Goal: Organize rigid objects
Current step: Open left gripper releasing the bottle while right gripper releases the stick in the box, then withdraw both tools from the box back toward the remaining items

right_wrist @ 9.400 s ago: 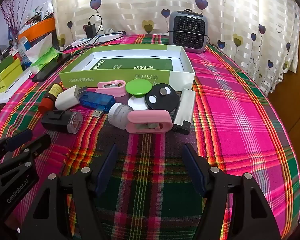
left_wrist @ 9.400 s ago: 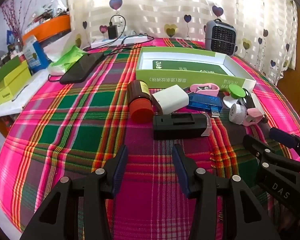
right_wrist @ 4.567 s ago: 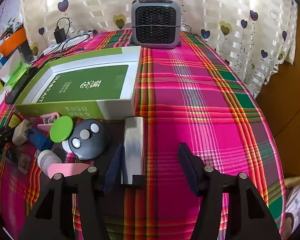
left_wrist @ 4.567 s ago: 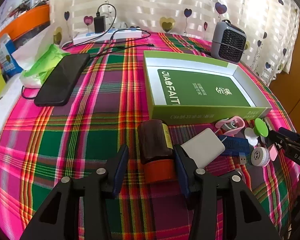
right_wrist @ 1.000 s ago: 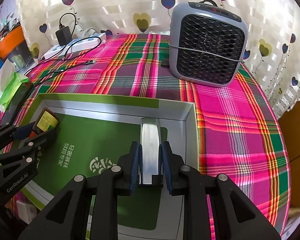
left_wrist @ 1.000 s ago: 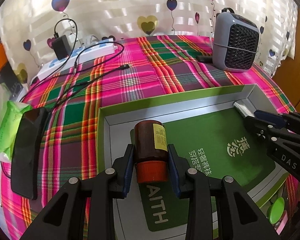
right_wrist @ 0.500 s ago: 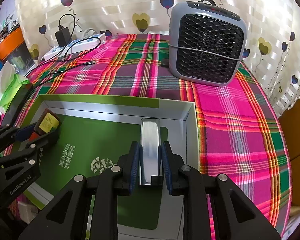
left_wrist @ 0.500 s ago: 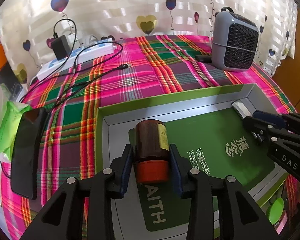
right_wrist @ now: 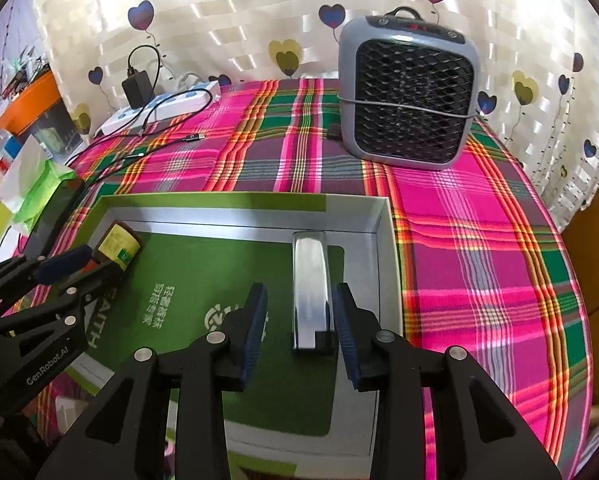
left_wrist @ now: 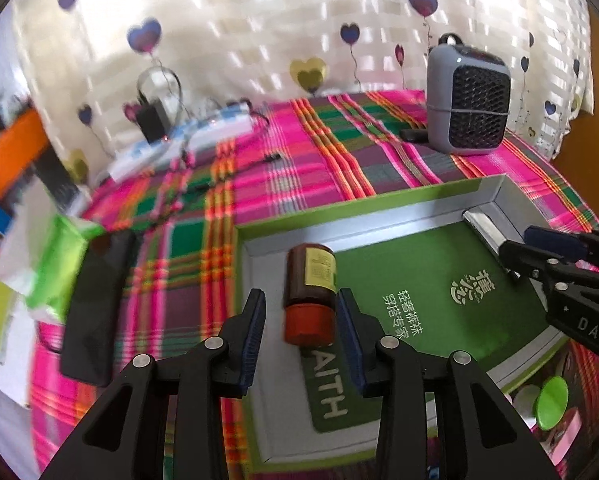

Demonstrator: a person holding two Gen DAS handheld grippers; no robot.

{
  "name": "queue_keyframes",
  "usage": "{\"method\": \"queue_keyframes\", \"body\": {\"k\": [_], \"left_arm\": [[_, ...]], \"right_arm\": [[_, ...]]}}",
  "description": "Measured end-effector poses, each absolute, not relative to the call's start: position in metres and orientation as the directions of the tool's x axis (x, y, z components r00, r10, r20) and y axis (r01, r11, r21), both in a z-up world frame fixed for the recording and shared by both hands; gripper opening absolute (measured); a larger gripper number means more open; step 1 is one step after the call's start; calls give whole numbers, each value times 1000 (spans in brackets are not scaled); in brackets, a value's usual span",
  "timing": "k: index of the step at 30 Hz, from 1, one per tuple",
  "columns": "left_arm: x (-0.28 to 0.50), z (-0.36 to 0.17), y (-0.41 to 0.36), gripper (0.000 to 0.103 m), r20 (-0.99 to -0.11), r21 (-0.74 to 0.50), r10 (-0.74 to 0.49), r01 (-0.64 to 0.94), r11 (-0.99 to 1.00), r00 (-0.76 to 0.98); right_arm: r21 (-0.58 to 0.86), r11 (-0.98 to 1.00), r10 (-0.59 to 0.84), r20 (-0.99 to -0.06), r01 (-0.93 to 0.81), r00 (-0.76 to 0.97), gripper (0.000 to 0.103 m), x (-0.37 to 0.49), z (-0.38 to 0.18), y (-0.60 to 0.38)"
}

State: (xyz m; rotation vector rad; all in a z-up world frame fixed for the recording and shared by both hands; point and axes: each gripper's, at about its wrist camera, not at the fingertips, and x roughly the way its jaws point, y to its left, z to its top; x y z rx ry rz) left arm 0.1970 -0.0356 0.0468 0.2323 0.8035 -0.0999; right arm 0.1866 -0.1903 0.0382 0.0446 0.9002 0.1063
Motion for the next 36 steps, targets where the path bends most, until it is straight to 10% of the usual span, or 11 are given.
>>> {"method": "queue_keyframes", "body": {"k": [18, 36], "left_arm": [[94, 93, -61, 36, -104, 645, 394, -240, 726, 913], [52, 87, -56, 36, -110, 662, 385, -222, 716, 916]], "right_arm": [[124, 992, 114, -724, -34, 680, 35, 108, 57, -210], [144, 988, 138, -705, -50, 695, 35, 69, 58, -203]]}}
